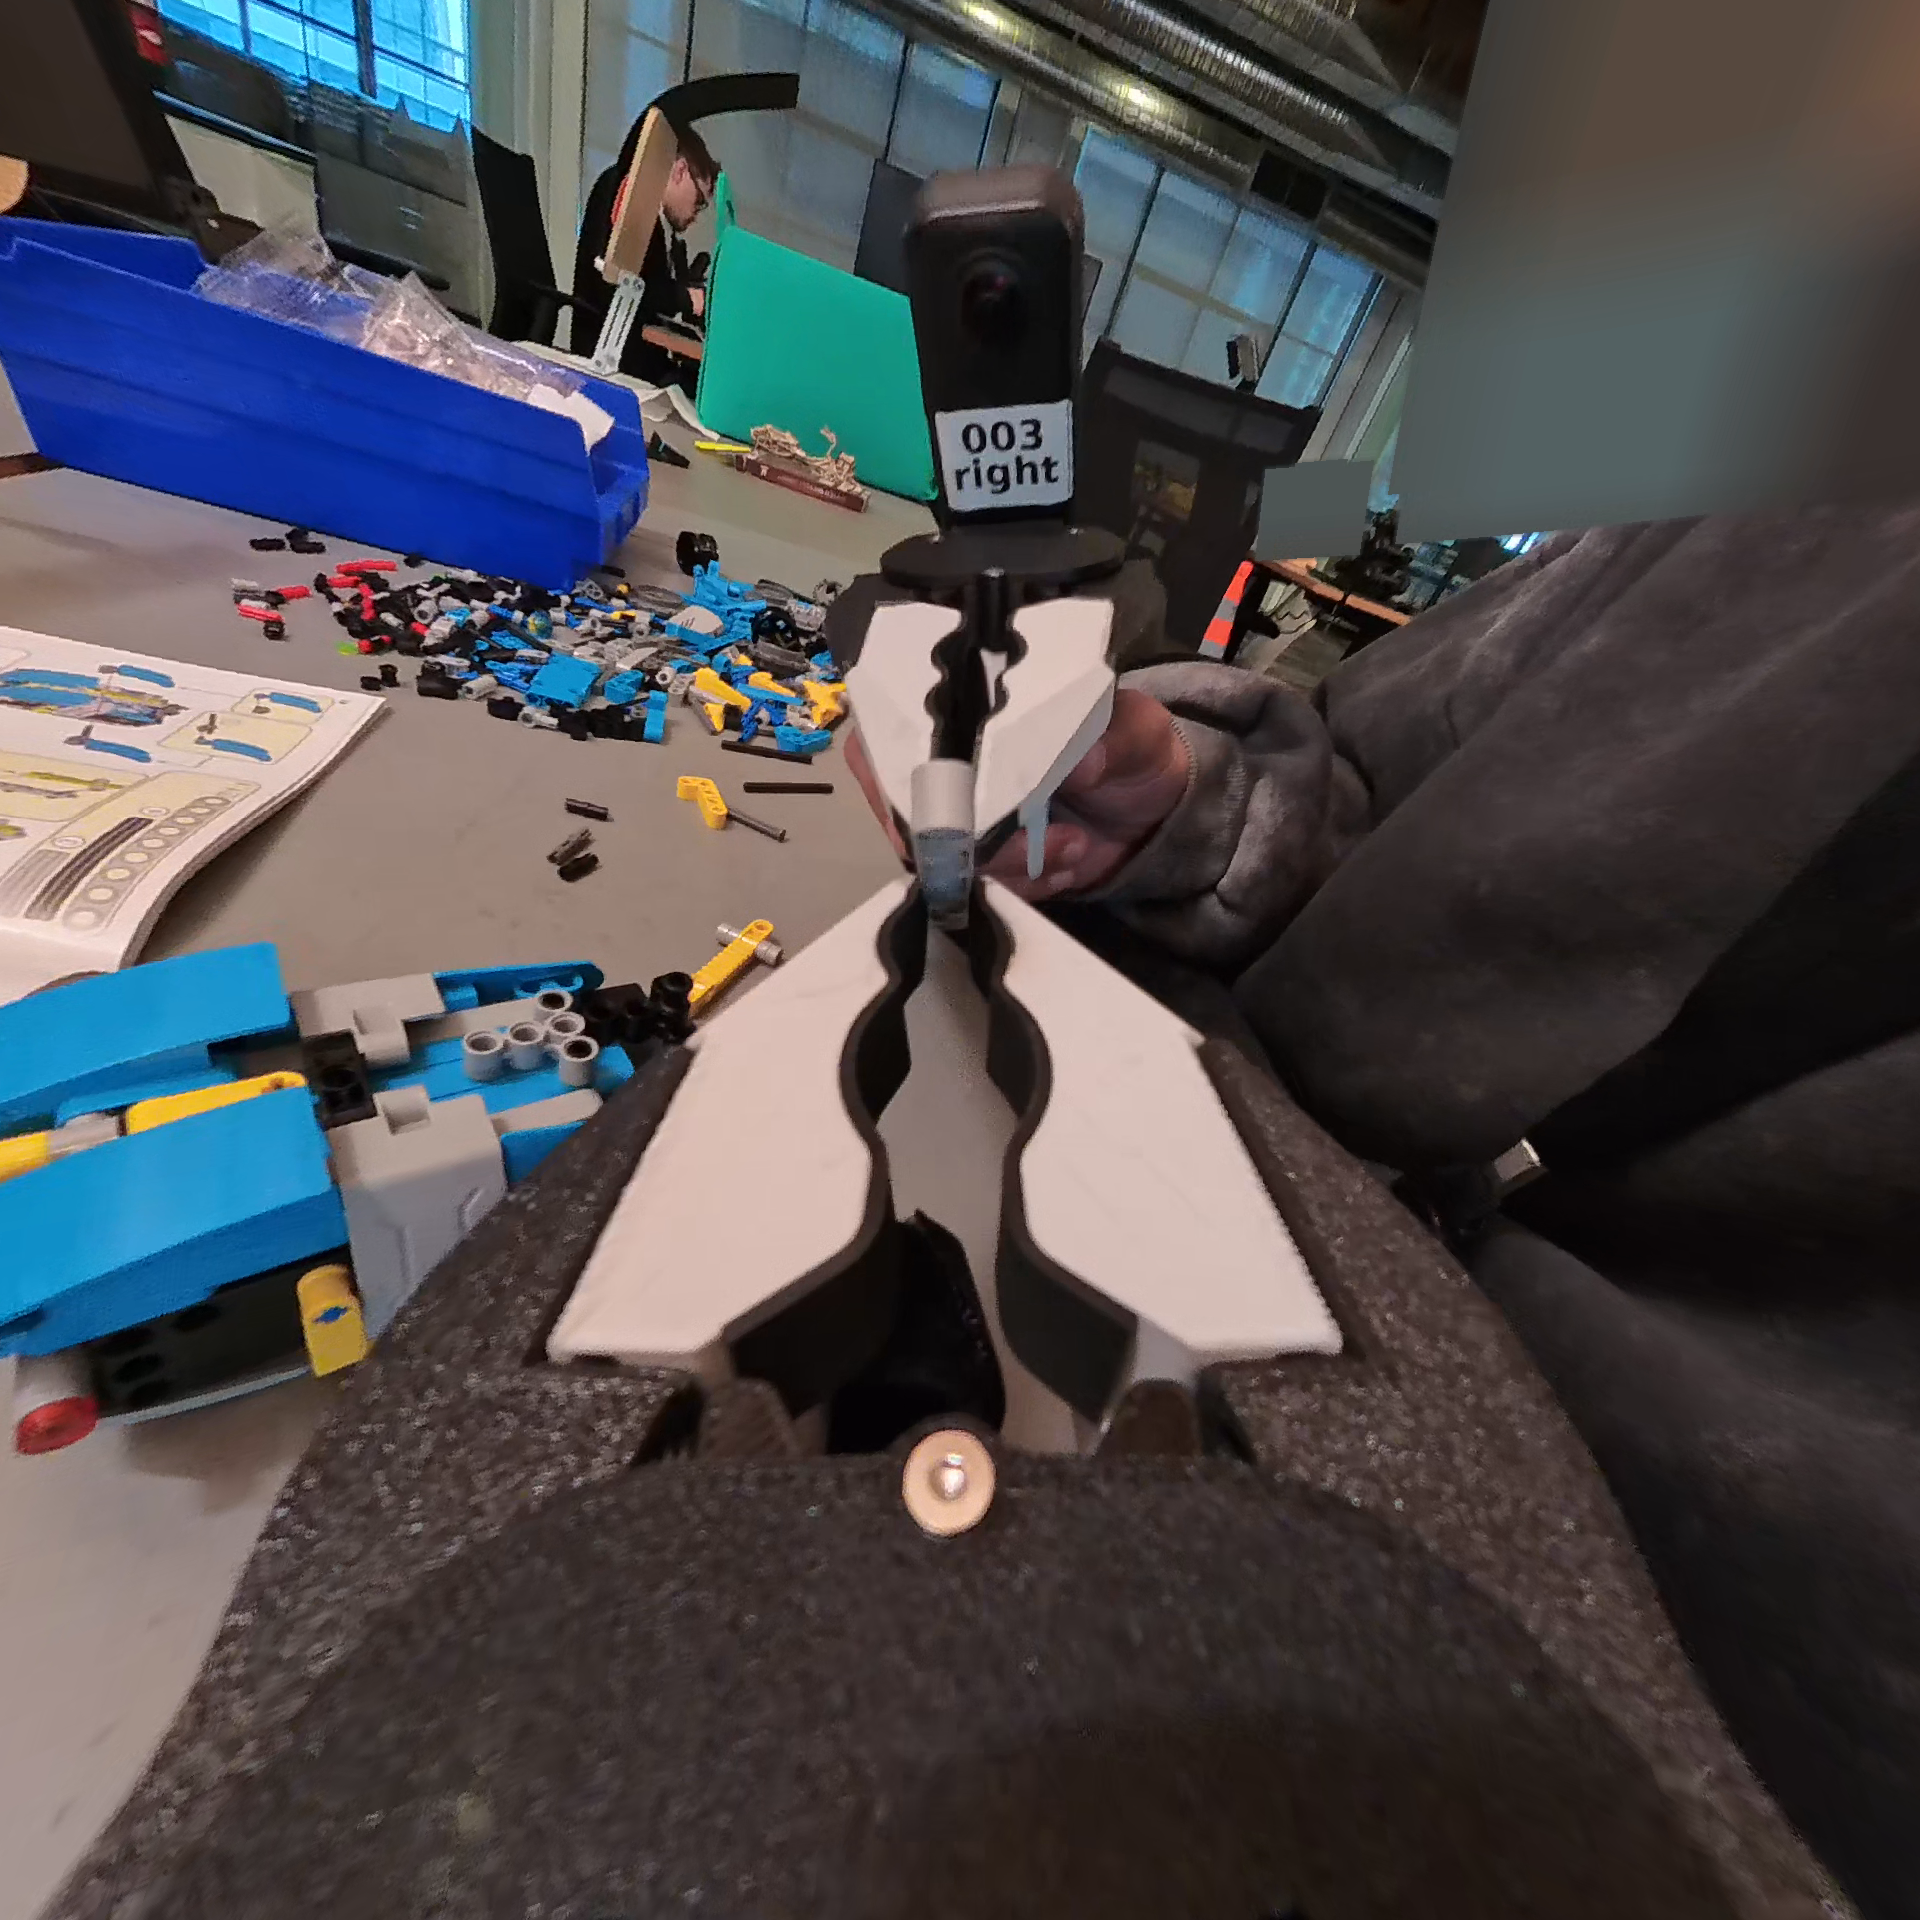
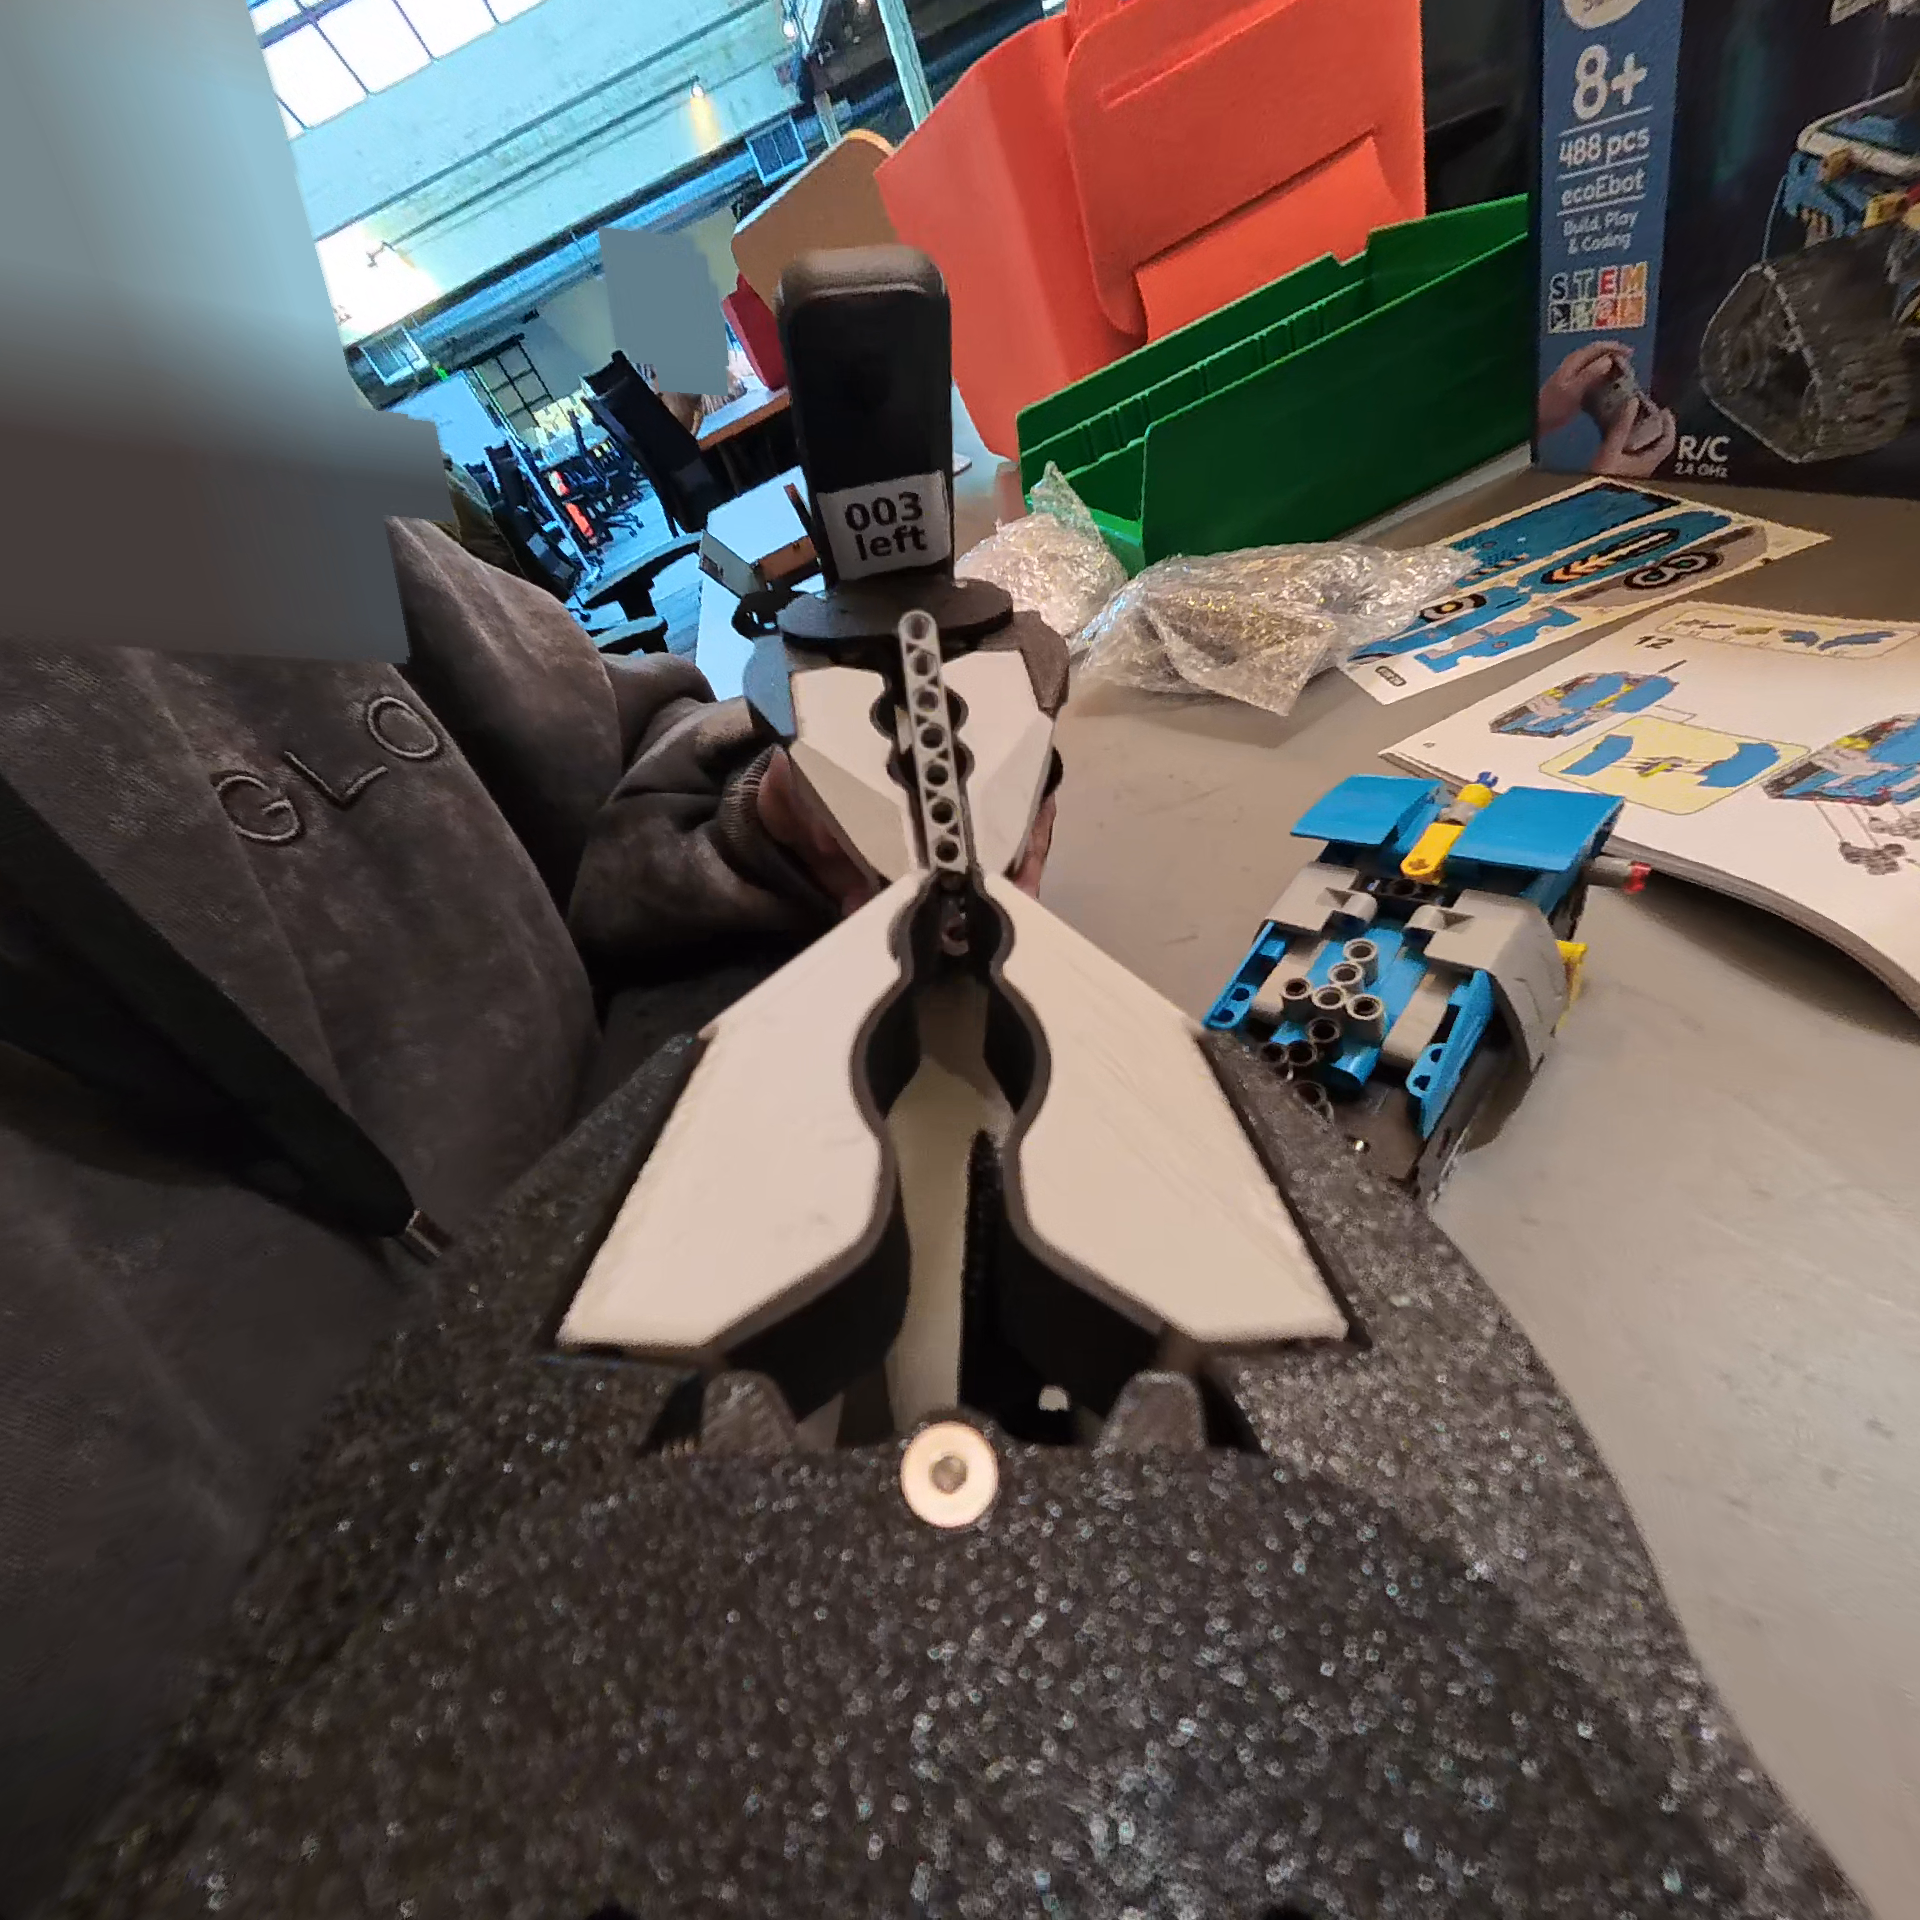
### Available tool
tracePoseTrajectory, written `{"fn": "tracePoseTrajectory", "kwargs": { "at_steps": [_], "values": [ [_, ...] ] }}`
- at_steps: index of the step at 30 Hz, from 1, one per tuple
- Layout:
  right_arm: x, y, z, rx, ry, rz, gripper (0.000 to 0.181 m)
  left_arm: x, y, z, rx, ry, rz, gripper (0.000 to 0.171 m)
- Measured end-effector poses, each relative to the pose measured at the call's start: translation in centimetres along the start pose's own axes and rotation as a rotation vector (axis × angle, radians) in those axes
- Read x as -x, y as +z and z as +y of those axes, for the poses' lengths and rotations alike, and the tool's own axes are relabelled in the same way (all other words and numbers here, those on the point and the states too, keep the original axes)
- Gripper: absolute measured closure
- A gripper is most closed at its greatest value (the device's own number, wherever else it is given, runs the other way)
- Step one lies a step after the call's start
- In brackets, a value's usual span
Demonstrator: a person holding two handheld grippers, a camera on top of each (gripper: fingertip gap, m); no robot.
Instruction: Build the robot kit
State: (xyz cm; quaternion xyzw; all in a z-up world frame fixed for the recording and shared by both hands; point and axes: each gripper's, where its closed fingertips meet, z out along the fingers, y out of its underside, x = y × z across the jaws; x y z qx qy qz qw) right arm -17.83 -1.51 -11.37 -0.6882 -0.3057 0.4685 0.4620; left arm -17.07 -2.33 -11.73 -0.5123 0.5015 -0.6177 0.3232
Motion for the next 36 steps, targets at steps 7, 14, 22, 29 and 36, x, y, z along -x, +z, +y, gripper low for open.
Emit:
{"fn": "tracePoseTrajectory", "kwargs": {
  "at_steps": [7, 14, 22, 29, 36],
  "values": [
    [-0.3, -0.1, 1.5, 0.097, -0.038, 0.027, 0.177, 0.3, 0.4, 1.4, 0.092, 0.064, -0.033, 0.165],
    [0.4, -0.2, 1.4, 0.079, -0.045, -0.027, 0.177, -0.6, 0.3, 1.1, 0.062, -0.034, 0.061, 0.166],
    [2.6, -0.3, 0.7, 0.033, -0.133, -0.12, 0.178, -2.8, 0.1, 0.2, -0.002, -0.203, 0.274, 0.166],
    [4.6, 0.0, -0.2, -0.025, -0.183, -0.197, 0.178, -4.7, -0.4, -1.0, -0.072, -0.366, 0.472, 0.167],
    [3.3, 0.1, 0.2, 0.014, -0.104, -0.16, 0.177, -3.4, -0.3, -0.5, -0.044, -0.328, 0.387, 0.167]
  ]
}}
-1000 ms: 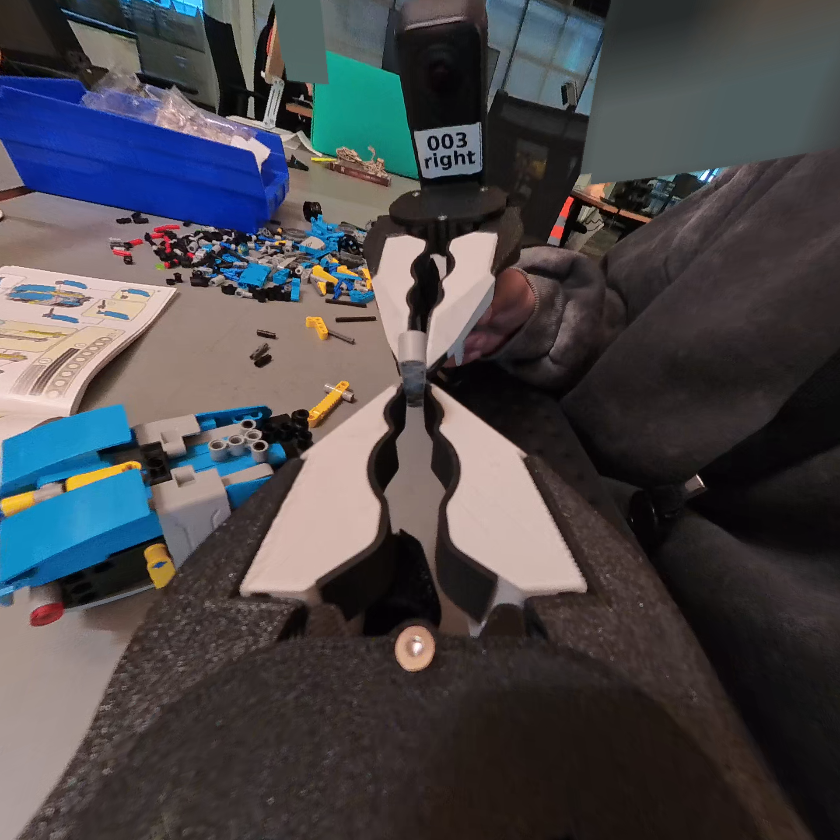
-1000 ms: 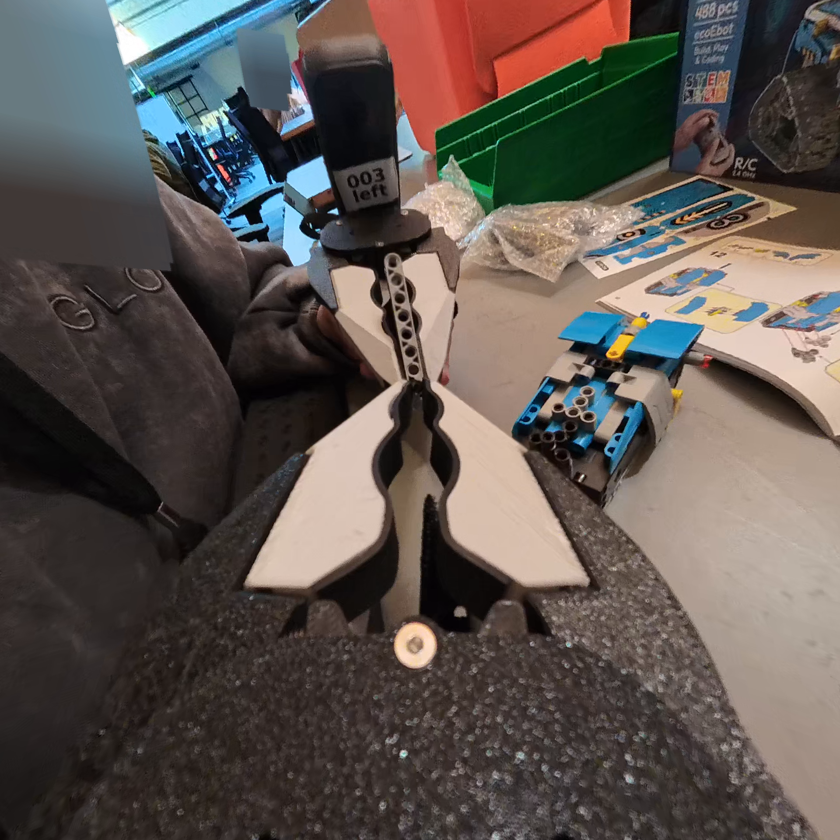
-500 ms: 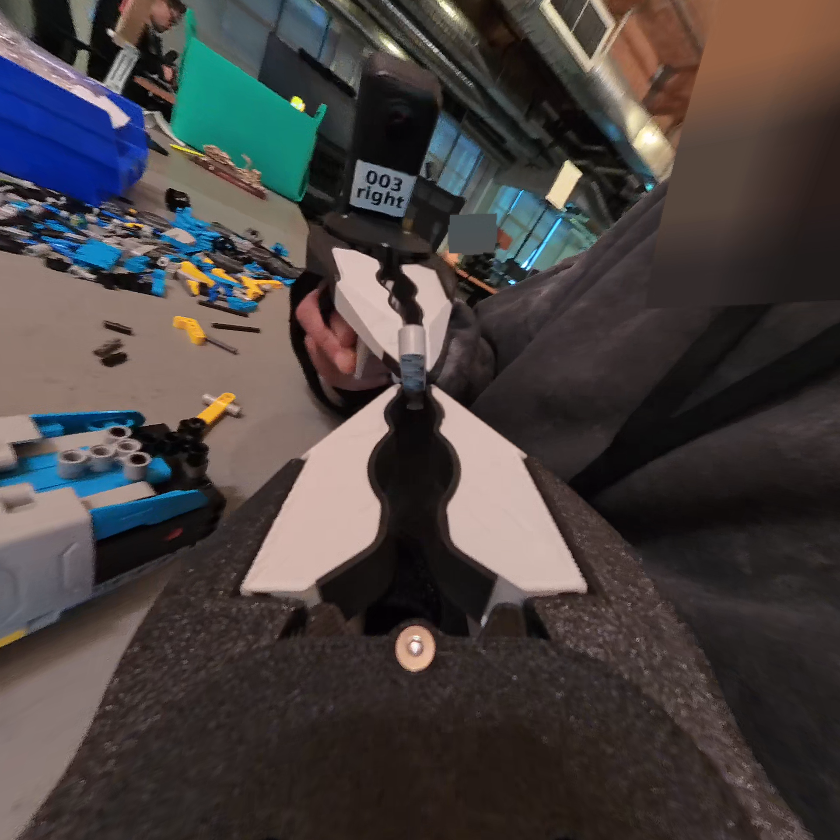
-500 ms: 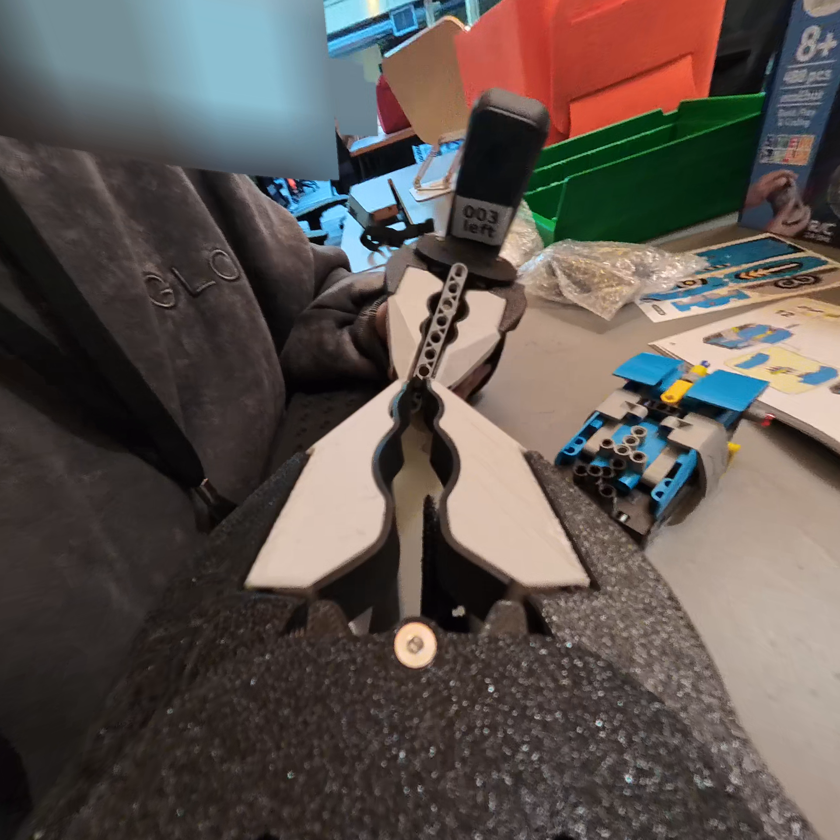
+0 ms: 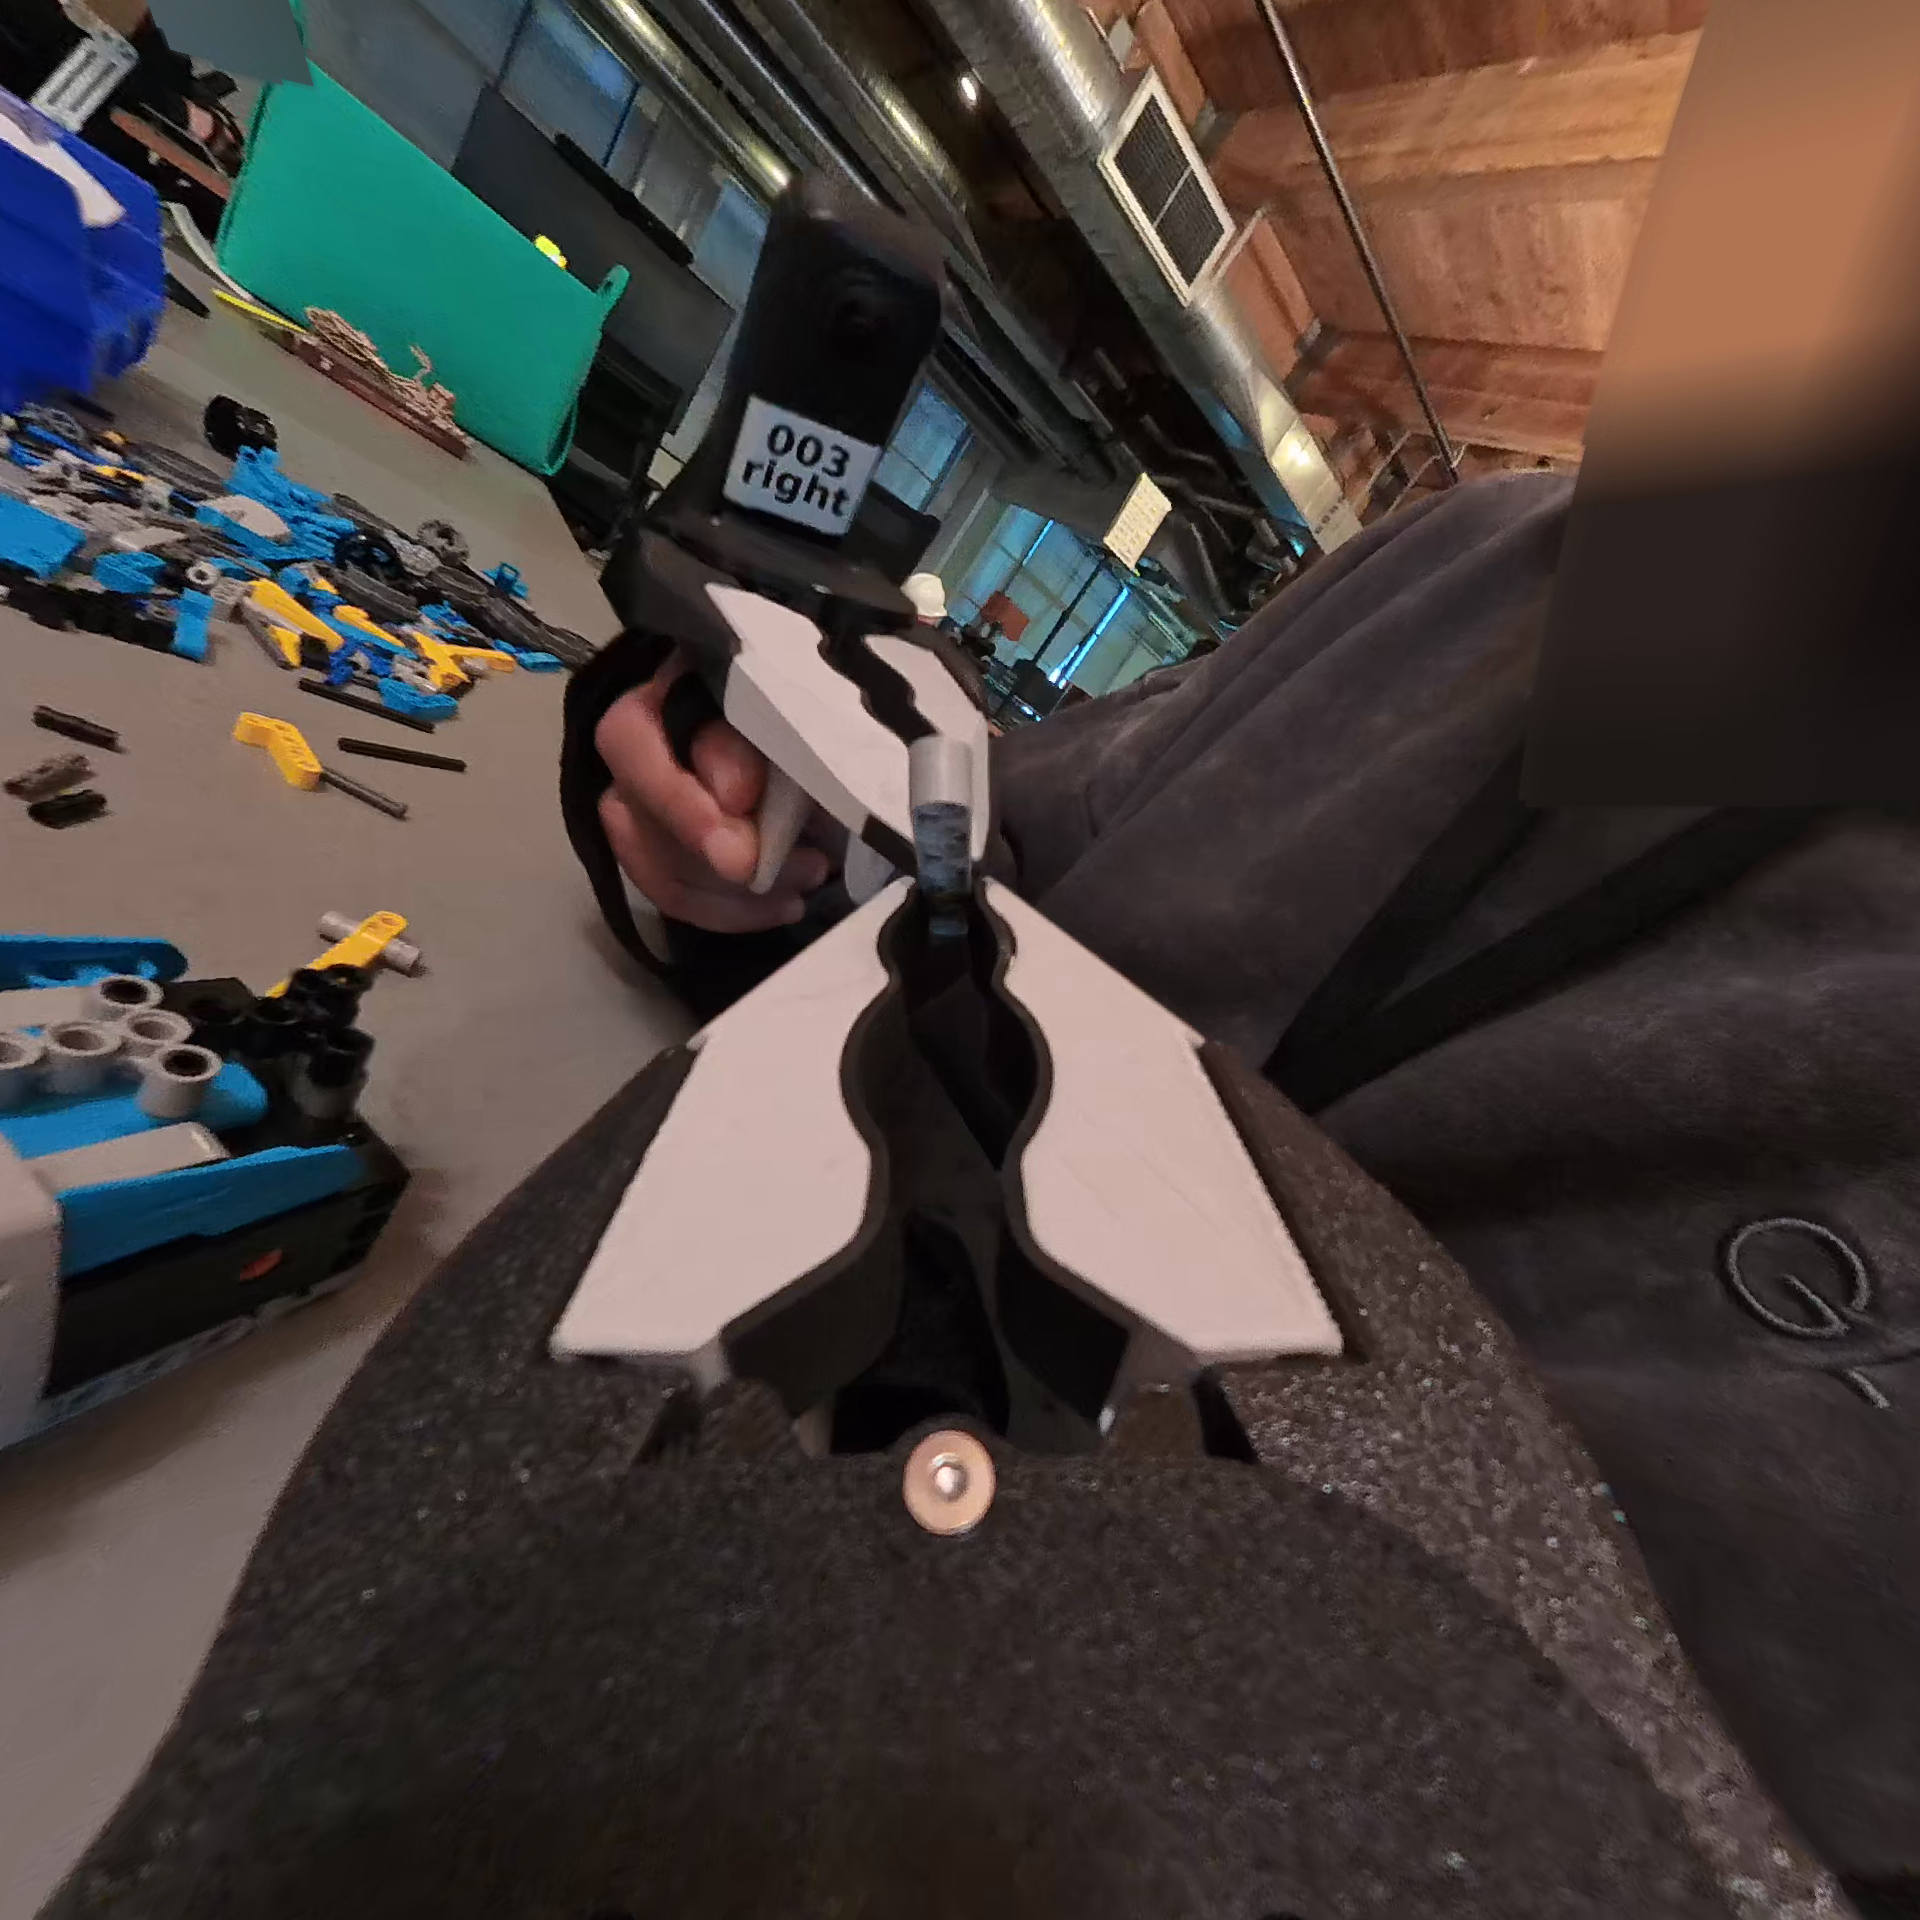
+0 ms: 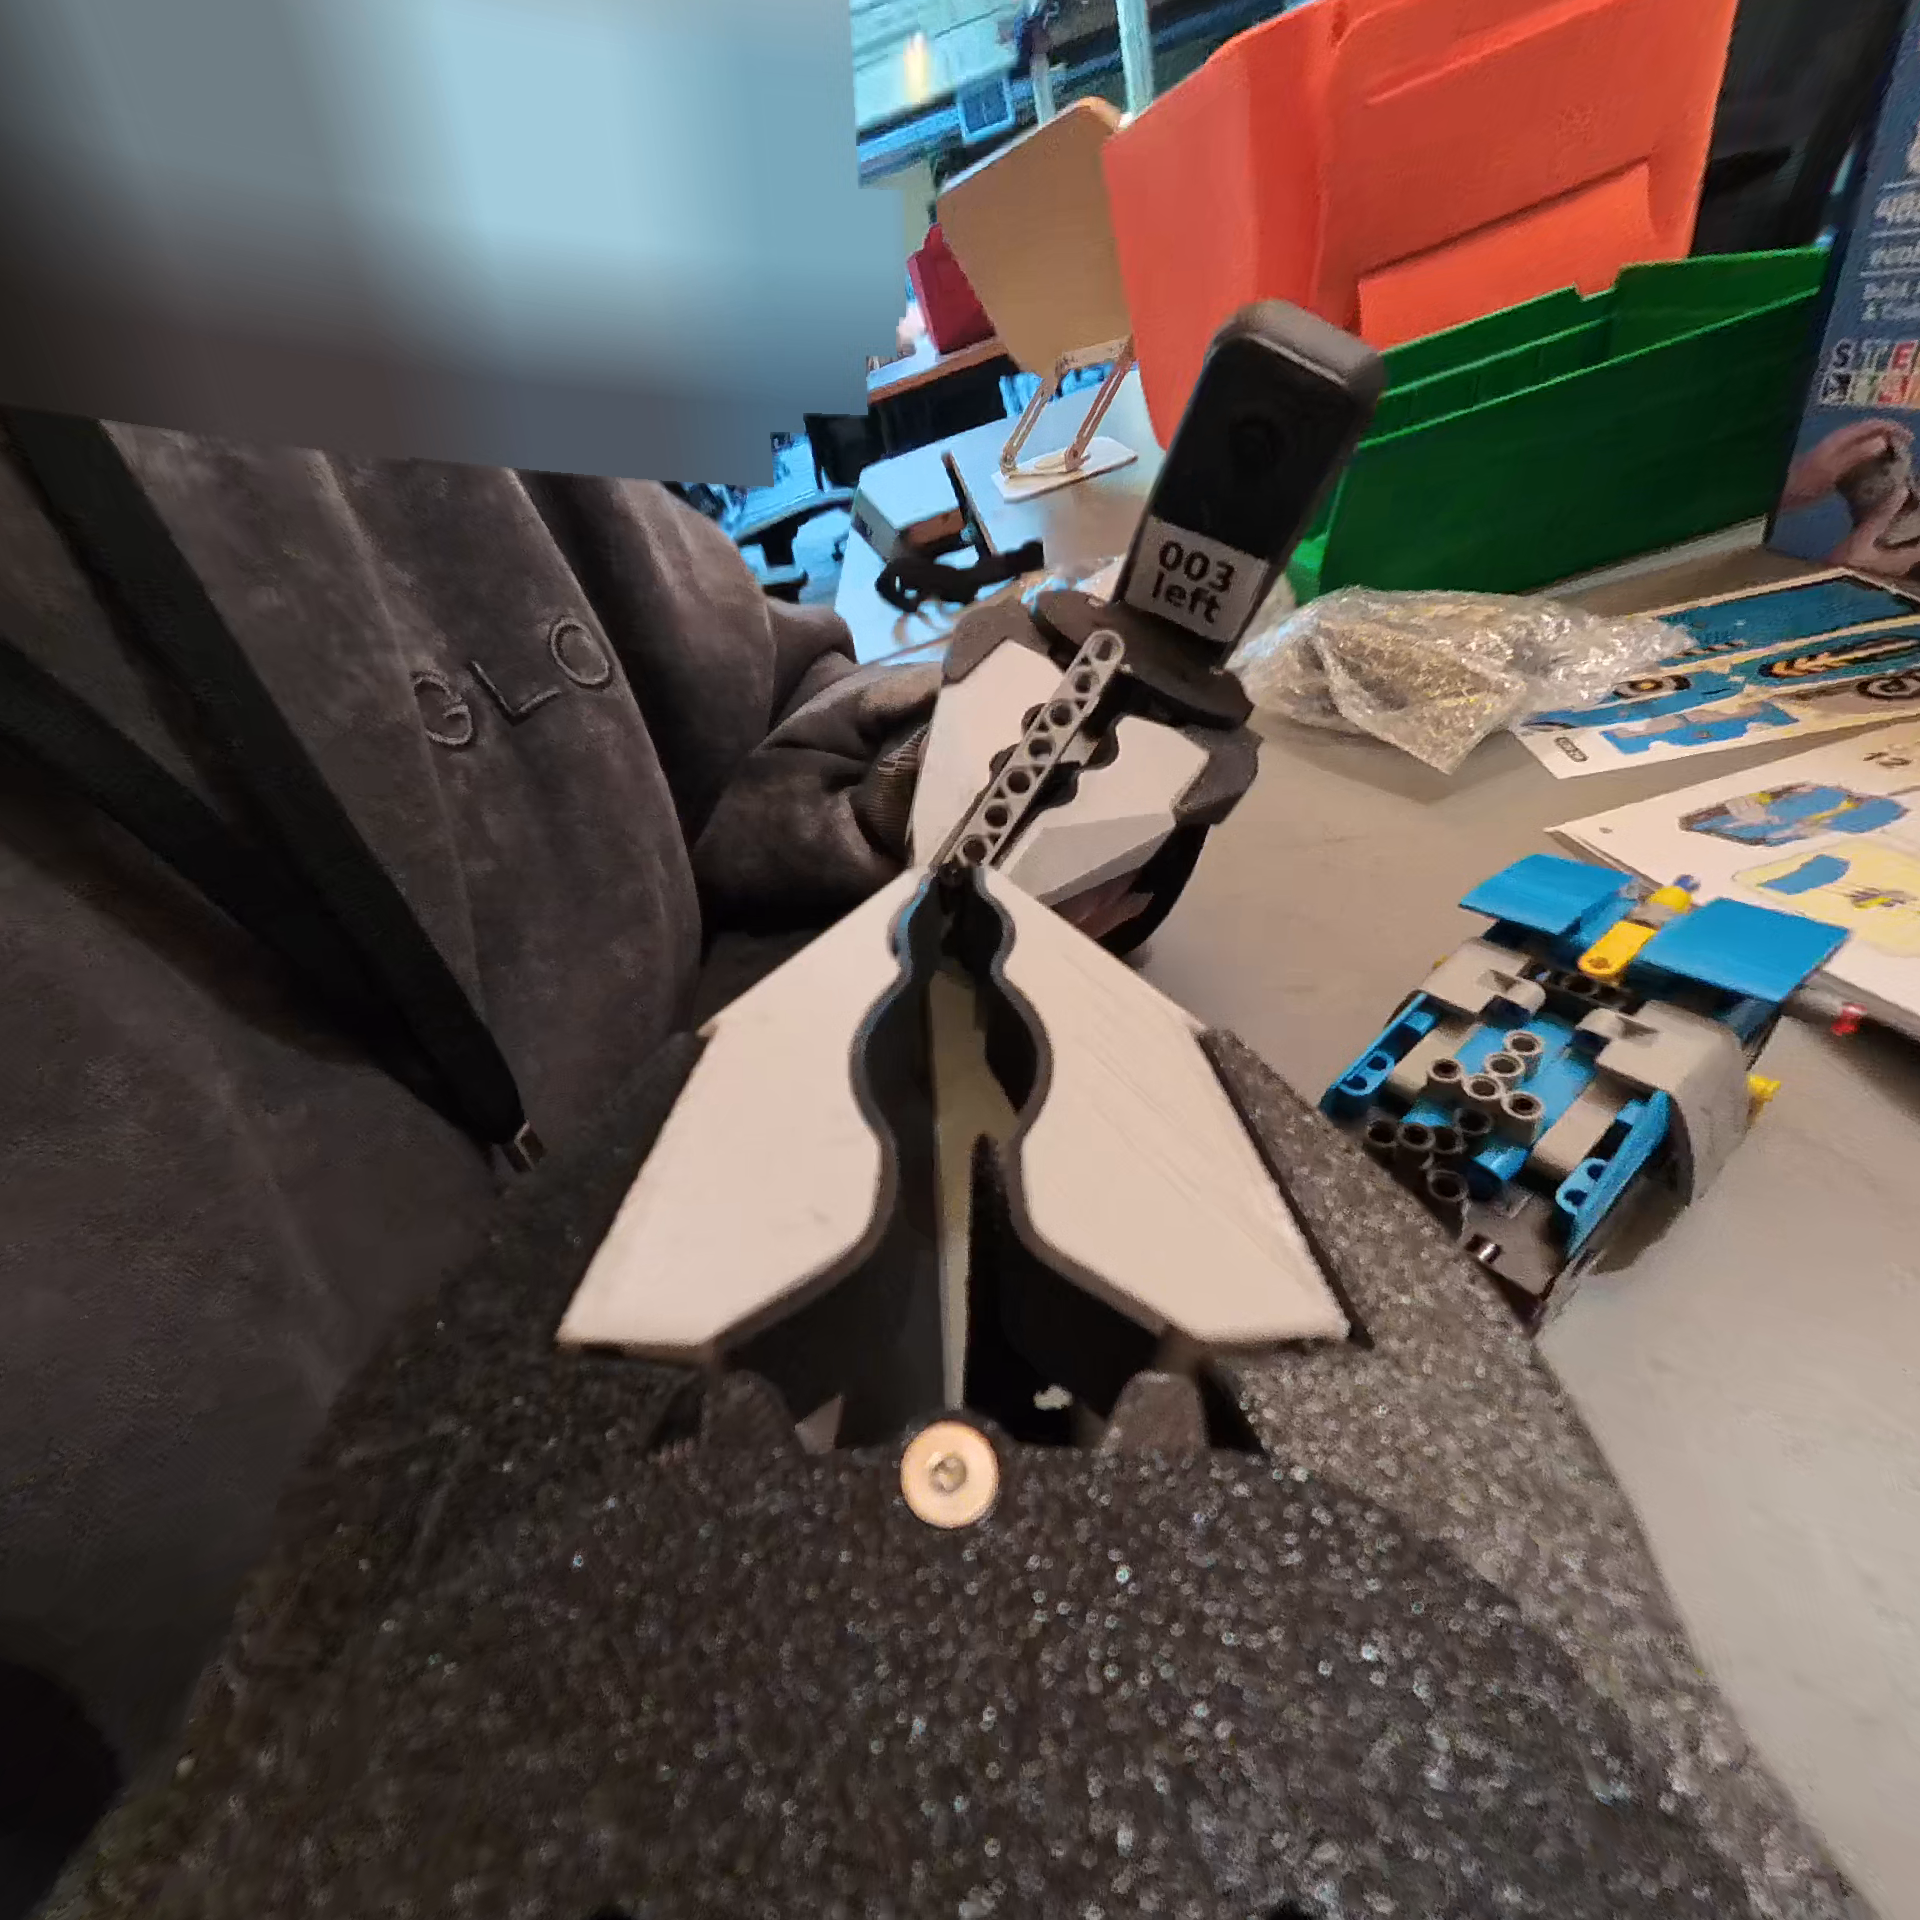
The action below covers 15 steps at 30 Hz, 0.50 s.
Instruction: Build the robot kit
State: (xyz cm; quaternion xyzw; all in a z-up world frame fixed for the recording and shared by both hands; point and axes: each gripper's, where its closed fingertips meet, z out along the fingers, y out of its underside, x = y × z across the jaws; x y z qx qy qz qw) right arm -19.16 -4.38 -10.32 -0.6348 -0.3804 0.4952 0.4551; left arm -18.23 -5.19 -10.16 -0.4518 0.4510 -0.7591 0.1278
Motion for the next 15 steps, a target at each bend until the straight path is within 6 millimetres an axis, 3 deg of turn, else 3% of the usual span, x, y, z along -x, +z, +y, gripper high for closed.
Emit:
{"fn": "tracePoseTrajectory", "kwargs": {
  "at_steps": [2, 4, 15],
  "values": [
    [-0.33, -0.07, -0.32, -0.037, 0.02, 0.003, 0.176, 0.18, -0.07, -0.22, -0.006, 0.007, -0.009, 0.166],
    [-0.57, -0.44, -0.69, -0.054, 0.026, 0.016, 0.161, 0.33, -0.15, -0.26, -0.011, 0.005, -0.019, 0.166],
    [-0.36, -0.12, -0.23, -0.032, 0.02, 0.008, 0.177, 0.32, -0.05, -0.09, -0.003, 0.005, -0.019, 0.166]
  ]
}}
